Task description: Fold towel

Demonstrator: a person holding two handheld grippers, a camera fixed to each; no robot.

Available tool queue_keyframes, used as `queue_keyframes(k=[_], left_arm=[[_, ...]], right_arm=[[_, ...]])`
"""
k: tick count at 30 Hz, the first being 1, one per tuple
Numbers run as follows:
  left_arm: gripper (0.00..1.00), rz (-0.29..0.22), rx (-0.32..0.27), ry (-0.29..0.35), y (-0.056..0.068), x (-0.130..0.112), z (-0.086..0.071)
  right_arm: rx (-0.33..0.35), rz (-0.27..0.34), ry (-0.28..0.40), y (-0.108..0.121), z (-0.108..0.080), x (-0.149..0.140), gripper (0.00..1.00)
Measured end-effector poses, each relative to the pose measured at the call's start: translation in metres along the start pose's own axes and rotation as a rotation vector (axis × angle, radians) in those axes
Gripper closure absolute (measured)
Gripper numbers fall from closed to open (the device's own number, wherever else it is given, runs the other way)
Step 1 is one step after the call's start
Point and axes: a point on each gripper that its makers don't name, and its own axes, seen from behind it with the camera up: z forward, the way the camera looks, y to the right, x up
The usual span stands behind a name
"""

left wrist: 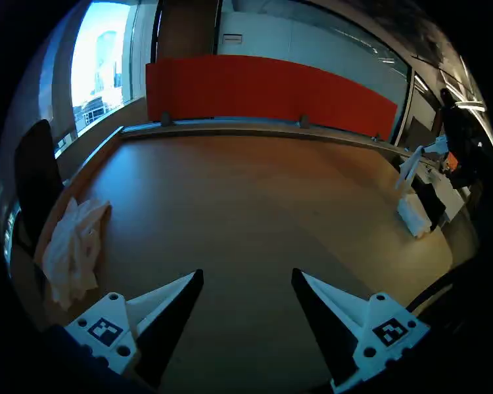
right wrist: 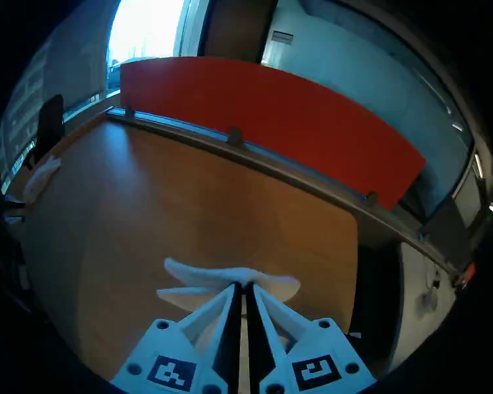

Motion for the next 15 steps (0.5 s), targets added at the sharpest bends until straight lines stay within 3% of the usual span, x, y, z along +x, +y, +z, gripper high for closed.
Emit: queue_keyframes(k=[9,15], left_arm=[[0.0,0.012,-0.009,0.002,0.005,0.004,0.001],[0.0,0.022,-0.016,0.002,0.009,0.004,0.001]], right_arm=[[-0.011,0.024,-0.023,0.006,-0.009,-0.025,0.96],[-0.026,0.041,-0.061,0.012,-0.022,-0.06,0.96]])
